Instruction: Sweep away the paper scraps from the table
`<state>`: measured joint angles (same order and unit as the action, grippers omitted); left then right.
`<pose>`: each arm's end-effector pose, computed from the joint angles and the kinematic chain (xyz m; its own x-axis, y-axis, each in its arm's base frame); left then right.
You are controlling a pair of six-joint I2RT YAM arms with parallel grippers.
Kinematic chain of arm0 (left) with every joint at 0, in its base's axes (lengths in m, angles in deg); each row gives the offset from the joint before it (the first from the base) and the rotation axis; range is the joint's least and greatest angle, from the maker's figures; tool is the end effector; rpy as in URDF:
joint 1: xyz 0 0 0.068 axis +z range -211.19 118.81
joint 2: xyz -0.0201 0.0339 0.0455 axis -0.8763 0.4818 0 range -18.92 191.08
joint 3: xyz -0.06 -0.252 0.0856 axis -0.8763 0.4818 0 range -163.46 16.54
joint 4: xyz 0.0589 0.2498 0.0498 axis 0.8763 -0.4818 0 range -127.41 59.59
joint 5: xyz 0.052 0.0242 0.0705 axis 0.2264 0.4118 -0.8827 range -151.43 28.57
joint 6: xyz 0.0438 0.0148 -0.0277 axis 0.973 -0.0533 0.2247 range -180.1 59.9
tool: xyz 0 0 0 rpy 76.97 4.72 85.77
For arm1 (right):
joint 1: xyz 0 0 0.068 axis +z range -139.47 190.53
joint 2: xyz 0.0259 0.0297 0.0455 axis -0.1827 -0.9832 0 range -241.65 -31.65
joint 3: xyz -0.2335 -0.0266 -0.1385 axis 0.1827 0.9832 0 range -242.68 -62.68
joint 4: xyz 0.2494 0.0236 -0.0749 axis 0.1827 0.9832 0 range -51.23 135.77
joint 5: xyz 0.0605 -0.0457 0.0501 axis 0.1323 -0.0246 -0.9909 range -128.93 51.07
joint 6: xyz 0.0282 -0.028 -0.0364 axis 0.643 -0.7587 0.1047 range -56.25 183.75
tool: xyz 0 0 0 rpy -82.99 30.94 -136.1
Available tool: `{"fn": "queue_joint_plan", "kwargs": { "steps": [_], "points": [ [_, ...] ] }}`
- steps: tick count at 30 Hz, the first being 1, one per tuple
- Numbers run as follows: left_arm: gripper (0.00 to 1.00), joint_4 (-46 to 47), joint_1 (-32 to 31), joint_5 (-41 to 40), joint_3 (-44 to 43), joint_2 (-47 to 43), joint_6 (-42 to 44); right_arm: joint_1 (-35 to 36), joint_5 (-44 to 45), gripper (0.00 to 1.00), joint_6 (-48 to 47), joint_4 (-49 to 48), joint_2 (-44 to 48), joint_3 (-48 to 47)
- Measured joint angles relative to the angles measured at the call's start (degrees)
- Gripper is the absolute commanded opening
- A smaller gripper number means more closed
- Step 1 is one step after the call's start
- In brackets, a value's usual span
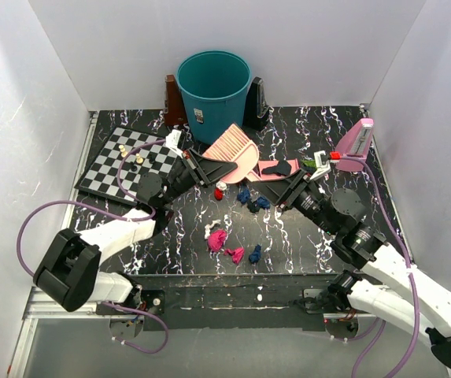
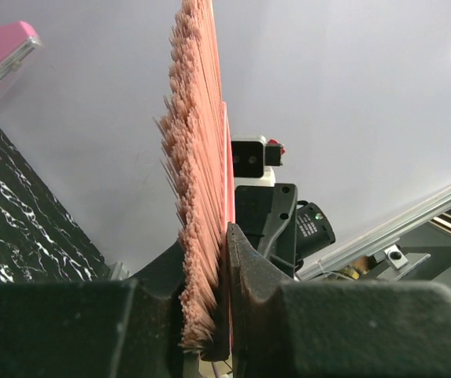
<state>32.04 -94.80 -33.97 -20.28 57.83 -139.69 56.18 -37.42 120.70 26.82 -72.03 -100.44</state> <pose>0.2270 -0.1705 0.2997 -0.7743 -0.5333 -0.3406 0.4665 -0.1176 -0.8766 0.1227 0.1241 0.3510 -0.5222 0.6645 -0.5345 -0.4749 0.2941 0.8295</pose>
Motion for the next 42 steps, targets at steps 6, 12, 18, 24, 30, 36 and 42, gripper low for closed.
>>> {"fn": "queue_joint_plan", "kwargs": {
  "steps": [6, 12, 18, 24, 30, 36, 42],
  "points": [
    [0.0, -0.7, 0.0, -0.02, 0.0, -1.18, 1.16, -0.04, -1.92, 0.43, 1.31, -1.6, -1.09, -0.07],
    [0.0, -0.74, -0.24, -0.24, 0.15, -1.18, 1.38, -0.04, -1.99, 0.38, 1.7, -3.37, -0.92, -0.07],
    [0.0, -0.57, -0.37, -0.55, 0.5, -1.18, 1.36, -0.15, -1.99, 0.32, 2.45, -3.39, -1.31, -0.04],
    [0.0, -0.11, -0.68, -0.79, 0.5, -1.18, 1.33, -0.26, -1.9, 0.02, 2.75, -3.39, -1.44, -0.04],
    [0.76, 2.62, -1.11, -1.05, 1.03, -0.81, 1.57, -0.24, -1.22, 0.01, 3.43, -3.37, -0.39, 0.33],
    [0.98, 0.74, -1.27, -1.4, 2.67, -0.52, 1.9, -0.24, 3.23, 0.01, 0.92, 0.31, 4.46, 0.83],
    [0.98, -17.49, -1.31, -3.37, 1.88, -5.88, 11.08, -0.24, 16.33, 0.01, -6.14, 17.22, 12.39, -1.4]
  ]
}}
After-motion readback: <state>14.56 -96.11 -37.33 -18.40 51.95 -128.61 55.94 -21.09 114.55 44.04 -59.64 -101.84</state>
